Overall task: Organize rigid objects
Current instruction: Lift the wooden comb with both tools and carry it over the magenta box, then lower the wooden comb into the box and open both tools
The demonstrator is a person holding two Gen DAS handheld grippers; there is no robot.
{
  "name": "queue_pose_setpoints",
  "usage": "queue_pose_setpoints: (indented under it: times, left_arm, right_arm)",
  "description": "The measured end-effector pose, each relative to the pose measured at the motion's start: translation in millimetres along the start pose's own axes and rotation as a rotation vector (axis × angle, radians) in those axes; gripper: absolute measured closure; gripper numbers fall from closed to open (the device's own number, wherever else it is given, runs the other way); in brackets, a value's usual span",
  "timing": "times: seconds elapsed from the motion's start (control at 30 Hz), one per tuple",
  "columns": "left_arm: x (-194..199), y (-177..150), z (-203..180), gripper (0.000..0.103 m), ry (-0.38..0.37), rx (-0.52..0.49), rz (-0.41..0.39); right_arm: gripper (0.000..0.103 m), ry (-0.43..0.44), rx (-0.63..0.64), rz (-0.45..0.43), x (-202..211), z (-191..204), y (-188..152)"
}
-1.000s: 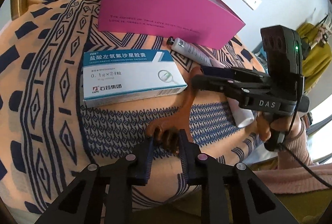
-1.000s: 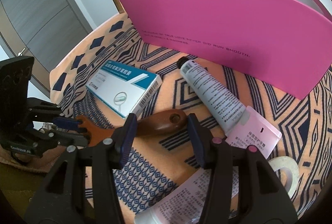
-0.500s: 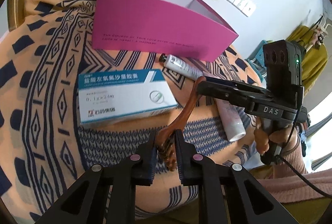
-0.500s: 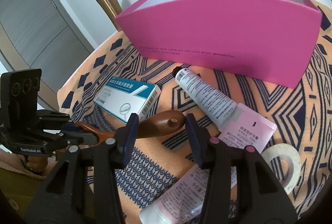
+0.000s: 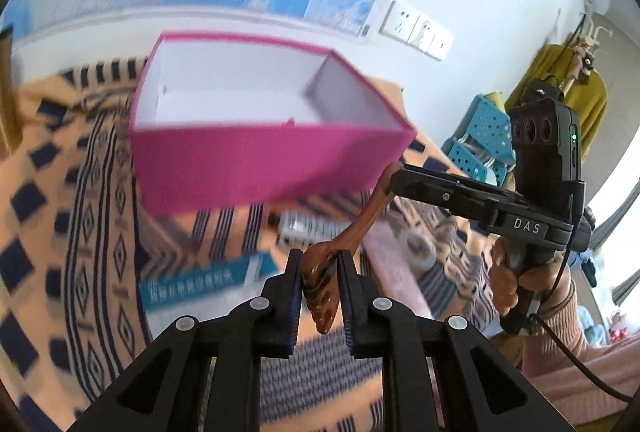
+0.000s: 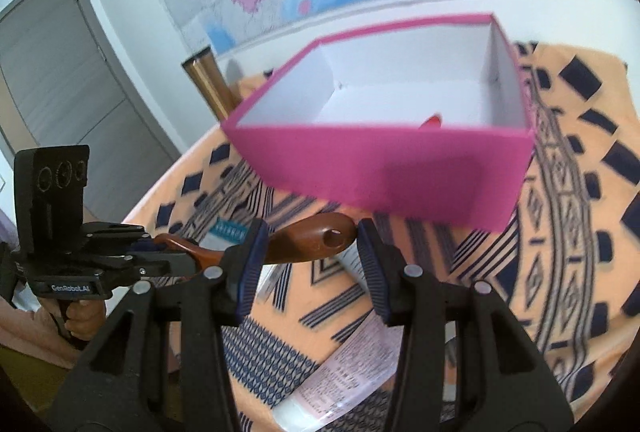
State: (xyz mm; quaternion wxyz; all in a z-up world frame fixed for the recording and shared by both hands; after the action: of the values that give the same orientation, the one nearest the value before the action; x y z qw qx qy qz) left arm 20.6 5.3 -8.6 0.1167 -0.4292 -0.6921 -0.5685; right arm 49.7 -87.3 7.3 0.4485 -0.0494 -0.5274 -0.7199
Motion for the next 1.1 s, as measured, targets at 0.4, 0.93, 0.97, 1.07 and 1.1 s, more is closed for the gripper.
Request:
queue_pose_setpoints:
  times: [0.4, 0.93, 0.97, 1.07, 1.1]
  left_arm:
    - [7, 75, -20, 0.086, 0.024, -0.138, -0.124]
    - [-68, 129, 3, 0.080, 0.024, -0.101, -0.054]
    - [-73, 129, 6, 0.080, 0.029, -0.096, -0.045]
    - [-88, 126, 13, 0.079, 0.042, -0.081, -0.006]
    - [-94, 125, 16, 0.079, 0.048, -0.078, 0.007]
  right_arm:
    - [0.054, -0.032, 0.002, -0.136, 25, -19, 53]
    - [0.054, -0.112, -0.087, -0.102, 6, -76, 77]
    - [0.054, -0.116, -0.094, -0.097, 4, -78, 76]
    - [0.053, -0.128, -0.102, -0.082, 1, -84, 75]
    - [0.053, -0.135, -0.100, -0.079, 0, -85, 75]
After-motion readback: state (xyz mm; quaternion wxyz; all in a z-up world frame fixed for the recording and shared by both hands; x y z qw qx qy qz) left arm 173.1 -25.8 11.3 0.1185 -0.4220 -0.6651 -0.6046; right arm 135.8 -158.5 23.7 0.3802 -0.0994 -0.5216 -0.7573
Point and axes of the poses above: each gripper's, at about its wrist camera, not at the fingertips, and x roughly against the way its jaws point, z to its left, y to its top, the point moved 3 cm from there along -x, roughly the way its jaws point, and after that the axes turned 1 degree about -z, right-handed, at the moved point
